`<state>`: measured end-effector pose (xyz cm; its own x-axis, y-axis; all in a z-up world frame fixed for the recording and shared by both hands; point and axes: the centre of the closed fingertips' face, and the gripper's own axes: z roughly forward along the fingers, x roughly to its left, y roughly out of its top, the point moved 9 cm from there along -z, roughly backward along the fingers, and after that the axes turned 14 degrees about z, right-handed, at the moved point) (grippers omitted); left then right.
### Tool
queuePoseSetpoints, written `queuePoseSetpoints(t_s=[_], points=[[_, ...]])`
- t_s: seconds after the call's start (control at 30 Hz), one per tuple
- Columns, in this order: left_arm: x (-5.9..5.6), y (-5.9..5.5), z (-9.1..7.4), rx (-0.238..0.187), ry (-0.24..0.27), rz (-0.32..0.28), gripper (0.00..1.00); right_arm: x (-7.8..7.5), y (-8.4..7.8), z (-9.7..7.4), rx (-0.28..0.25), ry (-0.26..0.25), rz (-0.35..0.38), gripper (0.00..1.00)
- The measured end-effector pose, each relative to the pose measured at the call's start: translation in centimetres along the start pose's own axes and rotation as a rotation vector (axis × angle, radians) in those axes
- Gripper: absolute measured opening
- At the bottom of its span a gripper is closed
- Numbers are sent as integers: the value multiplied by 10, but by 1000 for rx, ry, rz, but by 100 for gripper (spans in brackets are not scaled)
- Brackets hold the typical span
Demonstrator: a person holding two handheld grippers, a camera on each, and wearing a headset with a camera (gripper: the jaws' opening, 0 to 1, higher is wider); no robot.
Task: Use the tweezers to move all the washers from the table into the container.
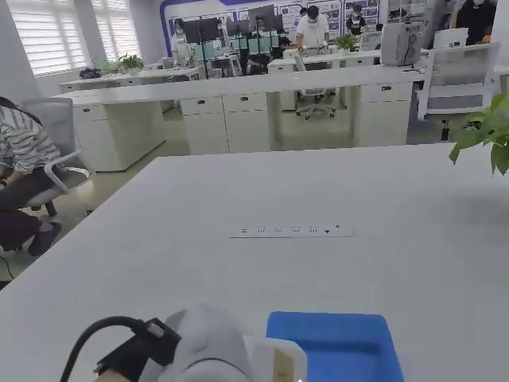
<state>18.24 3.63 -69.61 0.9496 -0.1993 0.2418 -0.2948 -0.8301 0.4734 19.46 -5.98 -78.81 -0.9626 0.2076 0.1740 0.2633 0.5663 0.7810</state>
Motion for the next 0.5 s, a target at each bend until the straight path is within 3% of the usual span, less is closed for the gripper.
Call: queuePoseSetpoints(t_s=[0.5], points=[[10, -9, -2, 38, -9, 32, 0, -9, 8, 8, -30, -25, 4, 7]])
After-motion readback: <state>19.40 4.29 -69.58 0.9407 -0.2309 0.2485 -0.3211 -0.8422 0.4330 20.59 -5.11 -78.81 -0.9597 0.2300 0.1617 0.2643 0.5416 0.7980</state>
